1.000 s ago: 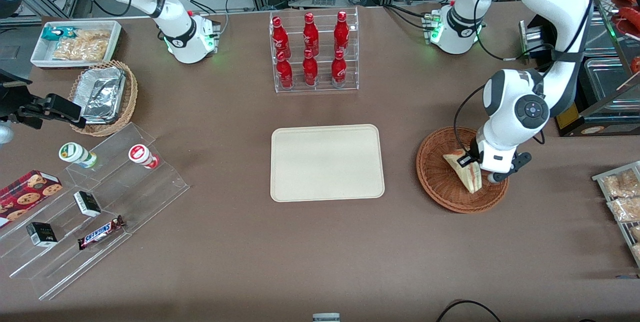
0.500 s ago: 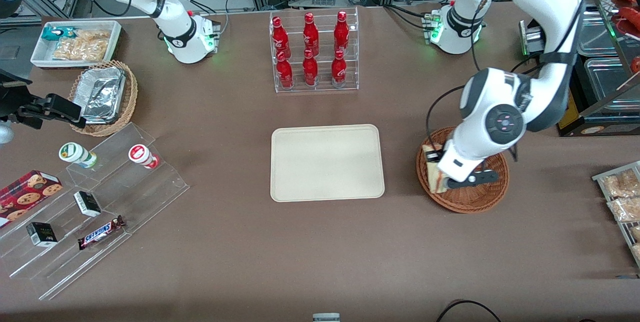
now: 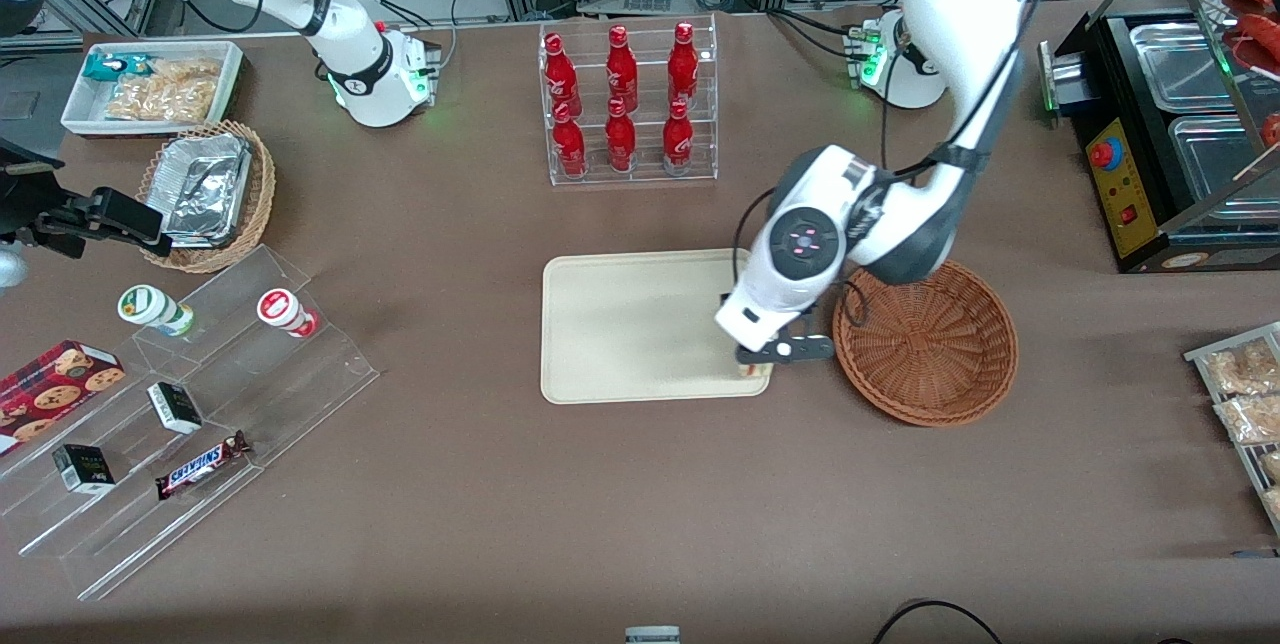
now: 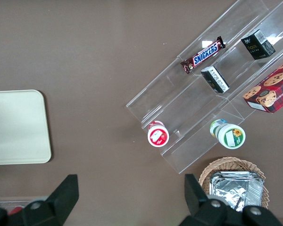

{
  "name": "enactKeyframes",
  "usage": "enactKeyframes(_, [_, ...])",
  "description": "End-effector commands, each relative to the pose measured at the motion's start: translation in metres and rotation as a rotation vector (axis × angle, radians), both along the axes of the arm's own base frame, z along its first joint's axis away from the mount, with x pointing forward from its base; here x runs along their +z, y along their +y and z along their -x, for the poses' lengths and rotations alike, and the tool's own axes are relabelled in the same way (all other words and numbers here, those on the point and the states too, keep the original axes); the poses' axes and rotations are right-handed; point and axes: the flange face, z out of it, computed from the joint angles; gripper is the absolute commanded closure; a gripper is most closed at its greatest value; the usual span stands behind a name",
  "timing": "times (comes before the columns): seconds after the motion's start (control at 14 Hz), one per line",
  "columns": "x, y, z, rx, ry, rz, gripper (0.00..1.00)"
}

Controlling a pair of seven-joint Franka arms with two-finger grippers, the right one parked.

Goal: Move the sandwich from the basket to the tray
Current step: 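Lift the sandwich and carry it with the left gripper over the tray, then lower the sandwich onto the tray and open the left gripper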

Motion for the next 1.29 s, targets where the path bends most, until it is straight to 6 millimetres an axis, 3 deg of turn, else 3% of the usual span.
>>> enactKeyframes(0.0, [-0.01, -0.048, 0.003, 0.022, -0.012, -0.01, 1.0])
enactKeyframes(0.07, [-0.02, -0.068, 0.009, 0.031, -0.012, -0.011, 1.0])
enactKeyframes(0.21, [-0.028, -0.085, 0.01, 0.051, -0.044, -0.036, 1.0])
enactKeyframes(0.36, [-0.035, -0.107, 0.025, 0.049, -0.078, -0.039, 1.0])
enactKeyframes(0.79, [-0.069, -0.125, 0.039, 0.062, -0.074, -0.024, 1.0])
enactKeyframes(0.86, [-0.076, -0.129, 0.041, 0.088, -0.077, -0.017, 0.95])
enactKeyframes(0.93, [-0.077, -0.13, 0.04, 0.111, -0.085, 0.0, 0.82])
enactKeyframes(1.07, [-0.07, -0.126, 0.032, 0.117, -0.095, 0.018, 0.01])
enactKeyframes(1.21, [-0.054, -0.128, 0.031, 0.107, -0.12, 0.019, 0.0])
